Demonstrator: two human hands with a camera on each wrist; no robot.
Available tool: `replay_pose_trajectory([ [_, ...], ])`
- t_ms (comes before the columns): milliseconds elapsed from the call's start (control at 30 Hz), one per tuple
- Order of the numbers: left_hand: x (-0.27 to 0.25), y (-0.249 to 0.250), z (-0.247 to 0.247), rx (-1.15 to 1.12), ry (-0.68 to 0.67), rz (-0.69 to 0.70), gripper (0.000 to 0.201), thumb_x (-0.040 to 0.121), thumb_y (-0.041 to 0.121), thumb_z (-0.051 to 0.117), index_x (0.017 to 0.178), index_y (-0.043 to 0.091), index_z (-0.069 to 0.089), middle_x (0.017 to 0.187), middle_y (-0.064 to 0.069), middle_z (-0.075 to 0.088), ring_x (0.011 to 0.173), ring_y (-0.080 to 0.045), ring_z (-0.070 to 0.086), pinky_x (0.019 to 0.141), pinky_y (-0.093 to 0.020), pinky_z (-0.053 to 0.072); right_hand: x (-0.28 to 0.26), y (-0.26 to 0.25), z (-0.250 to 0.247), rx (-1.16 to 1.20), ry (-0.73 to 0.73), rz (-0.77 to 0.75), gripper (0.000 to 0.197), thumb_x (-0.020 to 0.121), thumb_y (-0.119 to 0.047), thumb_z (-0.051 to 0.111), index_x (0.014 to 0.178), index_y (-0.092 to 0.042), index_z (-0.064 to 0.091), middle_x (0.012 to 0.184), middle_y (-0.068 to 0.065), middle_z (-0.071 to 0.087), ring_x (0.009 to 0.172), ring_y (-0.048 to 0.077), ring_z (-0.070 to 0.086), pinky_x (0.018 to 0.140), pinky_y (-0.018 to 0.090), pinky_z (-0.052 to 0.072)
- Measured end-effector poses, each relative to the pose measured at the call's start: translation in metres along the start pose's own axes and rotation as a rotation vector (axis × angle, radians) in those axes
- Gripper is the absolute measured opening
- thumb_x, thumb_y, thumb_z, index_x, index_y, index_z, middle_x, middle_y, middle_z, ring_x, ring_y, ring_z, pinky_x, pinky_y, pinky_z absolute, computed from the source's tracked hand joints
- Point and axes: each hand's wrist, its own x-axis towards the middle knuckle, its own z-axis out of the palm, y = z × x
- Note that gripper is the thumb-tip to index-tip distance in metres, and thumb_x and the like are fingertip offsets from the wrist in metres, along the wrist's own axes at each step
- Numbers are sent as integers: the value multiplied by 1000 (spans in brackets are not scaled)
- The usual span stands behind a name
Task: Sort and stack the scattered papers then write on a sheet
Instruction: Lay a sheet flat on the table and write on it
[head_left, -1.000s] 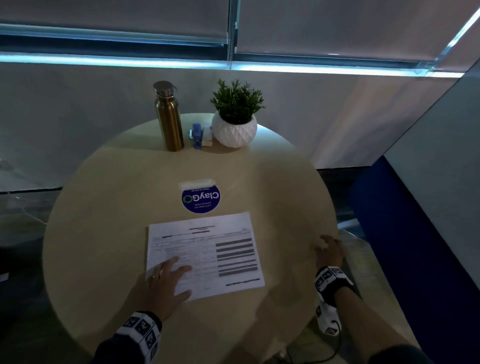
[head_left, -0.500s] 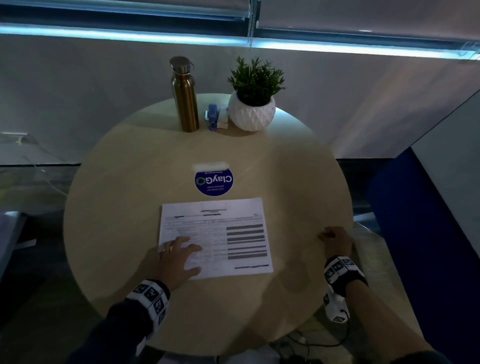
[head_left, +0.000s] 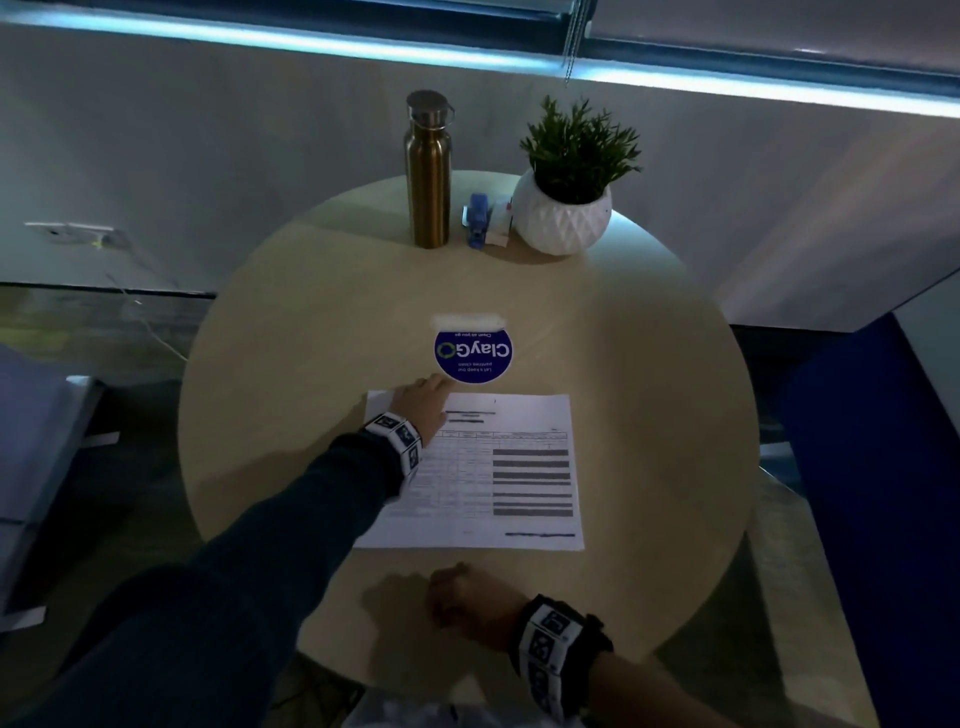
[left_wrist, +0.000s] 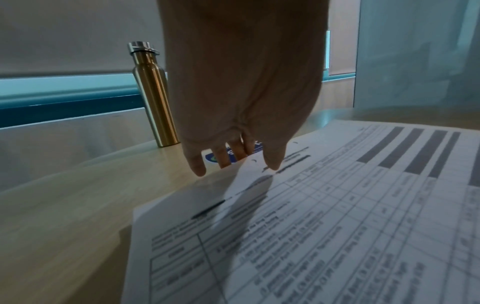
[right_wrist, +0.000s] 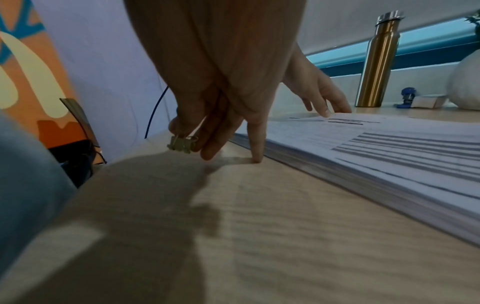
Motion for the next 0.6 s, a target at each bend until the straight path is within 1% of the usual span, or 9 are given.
replay_pose_trajectory([
  [67,6,1,1,19,-21,14,50,92,12,49,139,11,33,144,-9,37,128,-30,39,104,-44,33,7,-1,0,-17,15,23,16,87,0,56,95,8,66,105,26,63,98,39,59,94,44,45],
  [133,11,0,3,28,-30,12,47,91,12,50,136,11,37,141,-9,39,126,-31,39,103,-46,34,10,-2,-3,-7,39,58,17,88,0,54,96,10,65,106,28,62,99,39,59,92,42,44],
  [200,14,0,5,61,-60,7,44,91,15,50,134,10,39,139,-10,39,125,-31,38,102,-45,35,11,-4,-7,5,43,79,19,89,-2,53,100,9,63,110,28,60,101,38,57,91,41,42],
  [267,17,2,7,105,-82,-10,43,91,14,50,132,9,40,138,-12,37,125,-32,36,101,-41,34,11,-2,-10,20,43,93,20,90,-3,52,102,9,63,113,27,58,104,37,56,91,42,44],
  [333,19,4,10,130,-78,-42,42,91,11,48,131,9,40,138,-13,34,126,-32,34,99,-41,33,10,-1,-12,32,44,104,20,91,-3,51,102,8,62,116,26,56,105,38,55,90,42,44],
  [433,22,4,14,153,-55,-71,38,89,10,50,126,7,43,136,-14,35,125,-32,35,96,-41,36,9,0,-14,39,54,108,20,91,-4,51,101,8,63,115,26,55,103,38,55,87,42,44],
  [533,26,1,12,110,-66,-64,36,87,10,52,122,6,44,133,-14,41,122,-32,38,95,-40,38,9,1,-16,35,64,107,19,90,-4,52,98,8,63,113,25,56,101,38,55,86,42,45],
  [600,29,1,9,54,-119,-54,37,88,9,50,124,8,43,133,-14,45,122,-32,40,97,-41,37,10,1,-16,35,70,116,18,90,-4,52,98,8,63,112,24,56,101,38,55,85,40,45],
])
